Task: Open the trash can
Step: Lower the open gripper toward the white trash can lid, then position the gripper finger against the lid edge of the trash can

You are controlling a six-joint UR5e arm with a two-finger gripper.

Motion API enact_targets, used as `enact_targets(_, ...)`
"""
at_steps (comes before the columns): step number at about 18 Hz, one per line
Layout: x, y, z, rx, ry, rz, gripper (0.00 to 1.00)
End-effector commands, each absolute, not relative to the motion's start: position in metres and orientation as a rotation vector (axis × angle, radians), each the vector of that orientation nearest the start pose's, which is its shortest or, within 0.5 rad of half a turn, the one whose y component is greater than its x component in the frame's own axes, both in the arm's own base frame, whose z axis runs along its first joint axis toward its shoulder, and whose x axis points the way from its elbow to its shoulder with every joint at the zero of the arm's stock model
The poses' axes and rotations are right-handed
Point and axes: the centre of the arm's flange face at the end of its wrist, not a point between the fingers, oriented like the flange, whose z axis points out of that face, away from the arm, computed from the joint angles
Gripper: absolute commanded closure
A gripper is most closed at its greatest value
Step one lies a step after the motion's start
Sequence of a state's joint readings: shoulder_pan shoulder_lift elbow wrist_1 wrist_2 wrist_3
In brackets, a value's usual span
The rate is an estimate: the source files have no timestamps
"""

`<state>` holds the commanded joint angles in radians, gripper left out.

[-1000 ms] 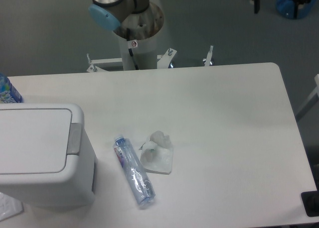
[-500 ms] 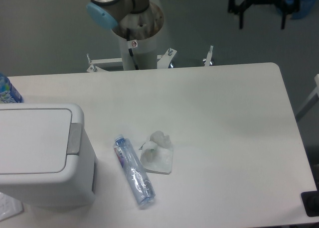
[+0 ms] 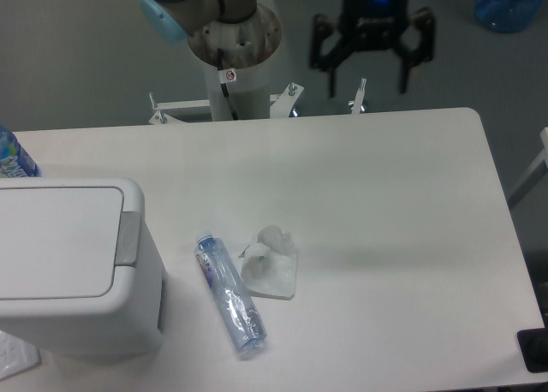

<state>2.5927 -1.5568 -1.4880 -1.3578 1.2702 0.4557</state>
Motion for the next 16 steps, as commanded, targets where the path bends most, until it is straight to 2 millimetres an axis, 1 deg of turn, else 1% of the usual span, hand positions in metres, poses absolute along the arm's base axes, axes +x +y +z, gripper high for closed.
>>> enact_targets(2, -0.339, 0.438, 0.556, -2.588, -0.675, -0.01, 0.0)
enact_targets(5, -0.323, 0.484, 0.541, -2.512, -0.699, -0.012, 0.0)
enact_targets(7, -0.317, 0.507, 0.533, -2.463, -0.722, -0.018, 0.0)
enact_targets(9, -0.305, 0.529, 0.521, -2.442, -0.748, -0.047, 0.0)
enact_targets(10, -0.299, 0.536, 0.516, -2.443, -0.751, -0.061, 0.0)
enact_targets(12, -0.294, 0.542, 0.513, -2.446, -0.758, -0.078, 0.0)
enact_targets(14, -0.284, 0.55, 0.507, -2.457, -0.754, -0.095, 0.0)
enact_targets(16, -0.281, 0.556, 0.501, -2.467, -0.755, -0.108, 0.0)
